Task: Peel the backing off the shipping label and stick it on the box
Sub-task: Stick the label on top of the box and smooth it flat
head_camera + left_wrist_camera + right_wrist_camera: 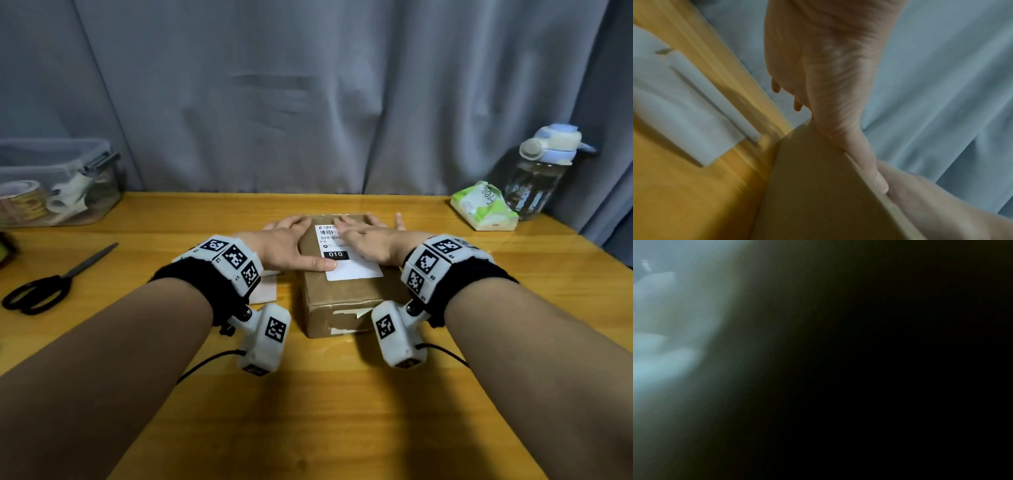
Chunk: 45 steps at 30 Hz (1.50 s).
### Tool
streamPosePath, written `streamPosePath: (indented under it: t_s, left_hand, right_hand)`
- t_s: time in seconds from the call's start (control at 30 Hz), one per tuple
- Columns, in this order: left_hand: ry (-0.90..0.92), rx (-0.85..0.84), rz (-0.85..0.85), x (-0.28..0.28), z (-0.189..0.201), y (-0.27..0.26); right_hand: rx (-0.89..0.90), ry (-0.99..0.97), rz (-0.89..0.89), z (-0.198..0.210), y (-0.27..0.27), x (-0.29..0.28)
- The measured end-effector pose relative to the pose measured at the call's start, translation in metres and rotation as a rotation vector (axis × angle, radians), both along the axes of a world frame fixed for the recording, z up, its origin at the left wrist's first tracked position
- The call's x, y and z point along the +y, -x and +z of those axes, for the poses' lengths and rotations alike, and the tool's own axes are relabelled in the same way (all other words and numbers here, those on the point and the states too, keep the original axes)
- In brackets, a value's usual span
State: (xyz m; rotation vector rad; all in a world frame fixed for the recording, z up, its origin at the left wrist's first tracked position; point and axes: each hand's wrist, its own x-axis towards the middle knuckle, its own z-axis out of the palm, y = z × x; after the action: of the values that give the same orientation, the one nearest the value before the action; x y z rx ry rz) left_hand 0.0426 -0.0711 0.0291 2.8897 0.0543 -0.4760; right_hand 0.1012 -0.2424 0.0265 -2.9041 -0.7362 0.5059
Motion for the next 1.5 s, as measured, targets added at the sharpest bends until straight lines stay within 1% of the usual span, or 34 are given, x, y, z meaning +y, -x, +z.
streamPosePath:
  t_s: [0.1, 0.17, 0.23, 0.3, 0.37, 0.47, 0.53, 0.6, 0.67, 0.73, 0.8, 0.87, 0.93, 1.1, 1.27, 1.4, 1.47, 1.5]
  left_hand:
    - [-0.084, 0.013, -0.001, -0.001, 0.003, 0.001]
    - [-0.148, -0.031, -0.001, -0.005, 0.006, 0.000]
    - [-0.117, -0.131, -0.019, -0.014, 0.005, -0.001]
    - [-0.052, -0.180, -0.091, -0.028, -0.001, -0.001]
    - [-0.038, -0.148, -0.124, -0.035, -0.007, -0.003]
    - [-0.112, -0.110, -0.091, -0.024, -0.009, -0.006]
    - [-0.177, -0.097, -0.046, -0.014, -0.005, -0.005]
    - [-0.214, -0.108, -0.036, -0.015, 0.001, -0.006]
    - [-0.160, -0.173, -0.068, -0.026, 0.002, -0.009]
    - [-0.032, -0.270, -0.110, -0.036, -0.002, -0.013]
    - [0.073, -0.307, -0.109, -0.039, -0.008, -0.012]
    - [0.133, -0.266, -0.093, -0.034, -0.010, -0.010]
    - [0.141, -0.181, -0.109, -0.027, -0.008, -0.009]
    - [-0.002, -0.009, -0.168, -0.014, -0.003, -0.010]
    - [-0.102, 0.026, -0.173, -0.017, 0.000, -0.005]
    - [-0.158, 0.065, -0.183, -0.015, 0.005, 0.004]
    - [-0.150, 0.040, -0.168, -0.017, 0.009, 0.007]
    - [-0.115, 0.000, -0.146, -0.023, 0.009, 0.006]
  right_hand:
    - [-0.021, 0.066, -0.054, 0.001, -0.006, -0.019]
    - [-0.046, 0.115, -0.057, 0.005, -0.007, -0.026]
    - [-0.088, 0.126, -0.032, 0.008, -0.006, -0.022]
    - [-0.092, 0.064, 0.020, 0.007, -0.003, -0.012]
    - [-0.053, 0.018, 0.049, 0.000, 0.000, -0.007]
    - [-0.027, -0.023, -0.004, -0.009, -0.001, -0.021]
    - [-0.041, 0.003, -0.067, -0.006, -0.004, -0.034]
    - [-0.074, 0.074, -0.090, 0.003, -0.005, -0.039]
    - [-0.111, 0.074, -0.048, 0.011, -0.004, -0.030]
    - [-0.118, -0.029, -0.009, 0.012, -0.003, -0.017]
    - [-0.076, -0.123, -0.012, 0.004, 0.000, -0.009]
    - [-0.047, -0.173, -0.028, -0.008, 0.002, -0.009]
    - [-0.037, -0.186, -0.028, -0.015, 0.003, -0.016]
    - [0.055, -0.090, 0.015, -0.006, 0.002, -0.035]
    - [0.184, -0.137, 0.027, 0.001, 0.005, -0.052]
    - [0.246, -0.162, -0.014, 0.010, 0.014, -0.066]
    - [0.222, -0.191, -0.030, 0.014, 0.018, -0.067]
    - [0.175, -0.223, -0.048, 0.015, 0.019, -0.065]
